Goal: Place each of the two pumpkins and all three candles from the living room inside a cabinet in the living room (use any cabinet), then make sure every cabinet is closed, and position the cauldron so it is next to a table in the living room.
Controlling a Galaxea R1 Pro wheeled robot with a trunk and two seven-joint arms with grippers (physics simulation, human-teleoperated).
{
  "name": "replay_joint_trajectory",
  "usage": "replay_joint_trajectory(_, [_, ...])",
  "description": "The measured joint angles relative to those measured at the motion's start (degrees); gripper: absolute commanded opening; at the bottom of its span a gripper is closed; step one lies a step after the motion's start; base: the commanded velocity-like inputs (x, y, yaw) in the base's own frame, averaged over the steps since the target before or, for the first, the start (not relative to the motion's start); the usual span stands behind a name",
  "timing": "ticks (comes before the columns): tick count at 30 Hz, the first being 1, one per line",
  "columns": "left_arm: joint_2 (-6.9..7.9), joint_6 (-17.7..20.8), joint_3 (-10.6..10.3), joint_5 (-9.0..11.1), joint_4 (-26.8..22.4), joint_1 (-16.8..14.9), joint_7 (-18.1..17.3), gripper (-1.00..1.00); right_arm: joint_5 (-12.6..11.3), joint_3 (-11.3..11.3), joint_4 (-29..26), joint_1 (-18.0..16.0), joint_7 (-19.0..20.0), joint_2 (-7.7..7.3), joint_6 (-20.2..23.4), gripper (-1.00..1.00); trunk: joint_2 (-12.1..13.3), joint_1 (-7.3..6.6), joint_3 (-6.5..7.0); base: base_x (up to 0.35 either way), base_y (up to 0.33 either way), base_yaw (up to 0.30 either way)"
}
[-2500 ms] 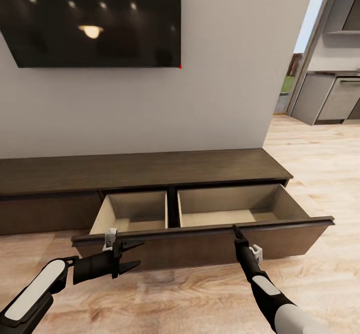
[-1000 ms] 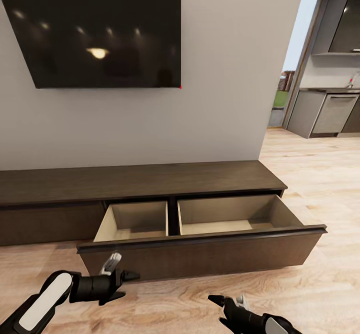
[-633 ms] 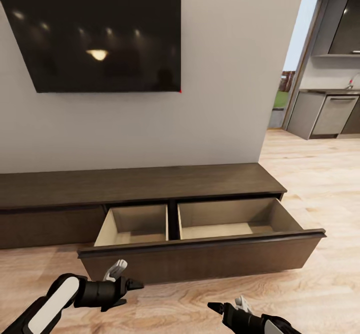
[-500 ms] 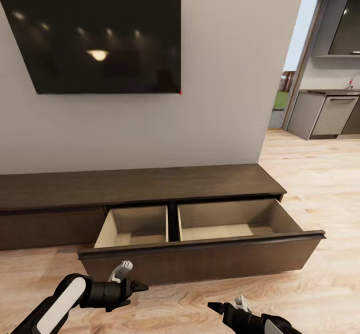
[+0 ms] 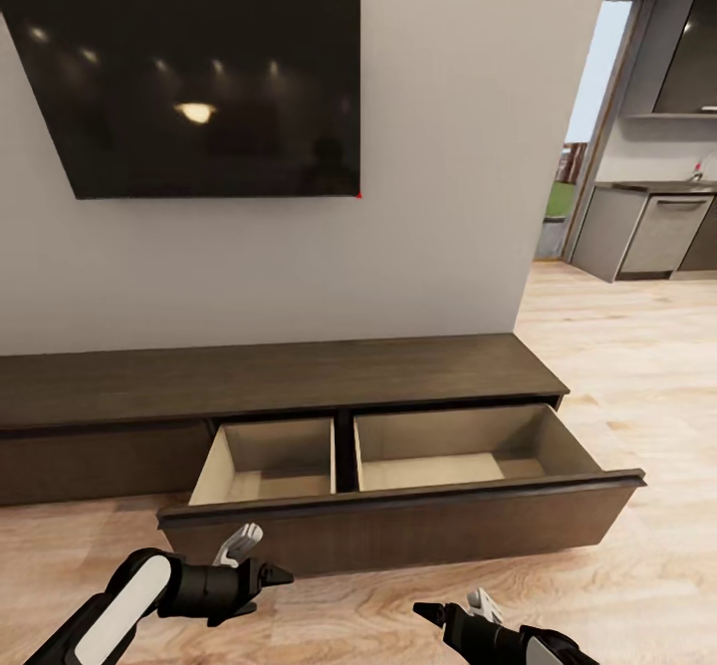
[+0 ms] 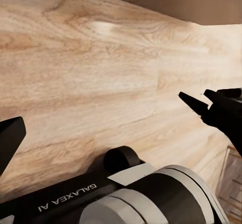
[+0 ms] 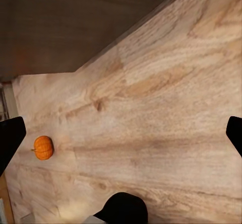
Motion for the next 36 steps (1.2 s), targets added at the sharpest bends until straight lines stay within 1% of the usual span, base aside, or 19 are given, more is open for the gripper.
replay_joint_trajectory(6, [0.01, -0.11, 0.05, -0.09, 0.73, 0.0, 0.01, 1.0, 0.01, 0.02, 0.0, 0.0, -0.23, 0.1, -0.06, 1.0, 2.41, -1.32, 1.08, 0.0, 0.0, 0.0])
replay_joint_trajectory(10, [-0.03, -0.13, 0.1, -0.87, 1.61, 0.0, 0.01, 1.0, -0.04, 0.07, 0.0, 0.0, -0.3, 0.11, -0.71, 1.0, 4.01, -2.2, 1.8, 0.0, 0.0, 0.0])
replay_joint_trajectory(13, [-0.04, -0.13, 0.11, -1.08, 1.89, 0.0, -0.01, 1.0, -0.13, 0.04, 0.01, 0.0, -0.31, 0.09, -1.48, 1.0, 5.21, -2.86, 2.33, 0.0, 0.0, 0.0])
replay_joint_trajectory(36, [0.03, -0.13, 0.2, -1.2, 2.03, 0.0, -0.06, 1.0, -0.16, 0.02, 0.08, 0.0, -0.32, 0.02, -2.03, 1.0, 14.44, -7.91, 6.46, -0.032, 0.0, -0.004])
